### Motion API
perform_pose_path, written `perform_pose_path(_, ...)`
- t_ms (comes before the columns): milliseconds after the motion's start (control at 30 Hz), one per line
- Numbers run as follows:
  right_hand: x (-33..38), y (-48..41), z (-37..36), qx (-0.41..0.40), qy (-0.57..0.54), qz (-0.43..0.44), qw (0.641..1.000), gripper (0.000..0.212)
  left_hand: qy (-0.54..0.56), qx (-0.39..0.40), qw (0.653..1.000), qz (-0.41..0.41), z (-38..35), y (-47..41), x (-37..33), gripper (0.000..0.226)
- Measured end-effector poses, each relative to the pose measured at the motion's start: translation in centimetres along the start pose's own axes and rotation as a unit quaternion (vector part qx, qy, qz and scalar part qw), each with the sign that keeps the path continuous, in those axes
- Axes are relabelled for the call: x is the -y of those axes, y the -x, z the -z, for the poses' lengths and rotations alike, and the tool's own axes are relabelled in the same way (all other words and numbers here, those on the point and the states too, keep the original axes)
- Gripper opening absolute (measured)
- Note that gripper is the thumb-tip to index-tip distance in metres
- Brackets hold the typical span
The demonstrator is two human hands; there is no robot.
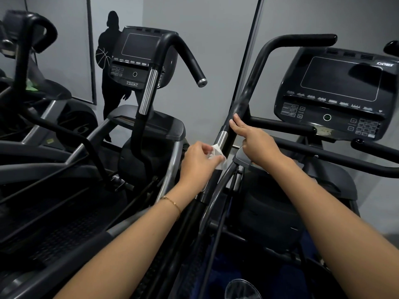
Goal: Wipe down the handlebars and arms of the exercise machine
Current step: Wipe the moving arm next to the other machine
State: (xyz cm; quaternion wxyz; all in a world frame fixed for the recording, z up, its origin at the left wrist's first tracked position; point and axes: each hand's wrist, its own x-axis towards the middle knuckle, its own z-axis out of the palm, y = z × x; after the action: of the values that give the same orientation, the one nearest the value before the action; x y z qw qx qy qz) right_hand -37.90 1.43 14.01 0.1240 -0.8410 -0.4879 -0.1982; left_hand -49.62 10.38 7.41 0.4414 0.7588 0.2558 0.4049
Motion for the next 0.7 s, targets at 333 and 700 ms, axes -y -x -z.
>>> perform_pose_path(333,0.0,0.2,0.1,0.003,-0.01,-0.004,1.0,0.077,-0.025,-0.026,0.999,-0.019,-1.4,-2.4,-3.4,0.039)
perform_pose_path(700,0.1,0.2,0.0,-0.003,-0.007,-0.004,1.0,0.077,-0.029,-0.003,0.999,-0.014,-0.5,-0.2,-1.4,0.034)
